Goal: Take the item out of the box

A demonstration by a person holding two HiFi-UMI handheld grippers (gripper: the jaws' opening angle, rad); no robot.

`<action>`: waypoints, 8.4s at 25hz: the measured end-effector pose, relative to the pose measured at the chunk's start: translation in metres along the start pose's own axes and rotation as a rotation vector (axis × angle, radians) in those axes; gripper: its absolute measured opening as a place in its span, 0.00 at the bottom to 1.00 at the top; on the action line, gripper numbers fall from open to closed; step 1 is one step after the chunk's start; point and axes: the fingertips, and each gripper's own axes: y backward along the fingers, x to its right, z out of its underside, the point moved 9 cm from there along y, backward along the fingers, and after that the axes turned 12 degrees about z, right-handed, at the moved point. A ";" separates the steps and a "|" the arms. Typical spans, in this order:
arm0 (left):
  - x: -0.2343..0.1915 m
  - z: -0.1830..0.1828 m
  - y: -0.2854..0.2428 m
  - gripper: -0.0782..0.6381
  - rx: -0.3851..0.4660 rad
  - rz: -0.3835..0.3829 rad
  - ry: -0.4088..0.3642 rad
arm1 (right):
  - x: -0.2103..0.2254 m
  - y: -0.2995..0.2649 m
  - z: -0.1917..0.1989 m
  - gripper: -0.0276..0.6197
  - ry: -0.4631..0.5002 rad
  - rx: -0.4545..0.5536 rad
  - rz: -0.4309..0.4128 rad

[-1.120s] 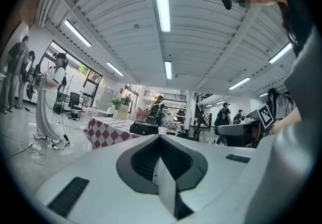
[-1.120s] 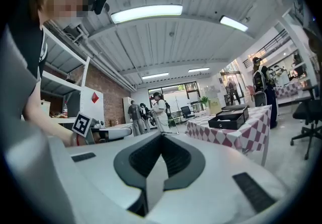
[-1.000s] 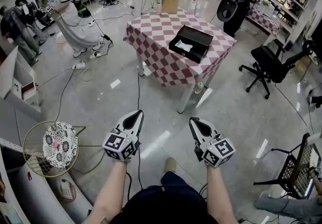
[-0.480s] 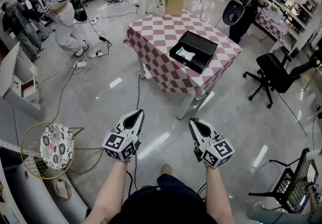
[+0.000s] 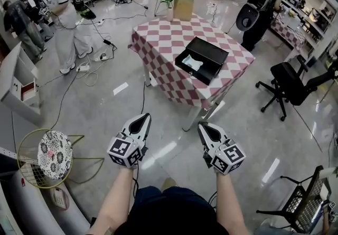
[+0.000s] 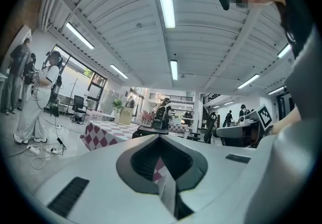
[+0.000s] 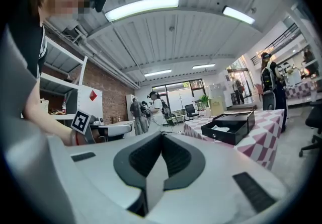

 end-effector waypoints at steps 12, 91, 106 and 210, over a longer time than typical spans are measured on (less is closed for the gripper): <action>0.000 0.006 -0.017 0.11 -0.015 -0.006 0.001 | 0.017 -0.010 0.007 0.05 -0.029 -0.011 -0.013; -0.257 0.009 -0.326 0.11 -0.137 0.255 0.061 | 0.192 -0.329 -0.039 0.05 0.098 -0.247 0.127; -0.268 0.023 -0.361 0.11 -0.184 0.250 0.044 | 0.224 -0.374 -0.026 0.05 0.243 -0.419 0.071; -0.243 -0.019 -0.374 0.11 -0.111 0.260 0.047 | 0.242 -0.320 -0.069 0.07 0.125 -0.257 0.104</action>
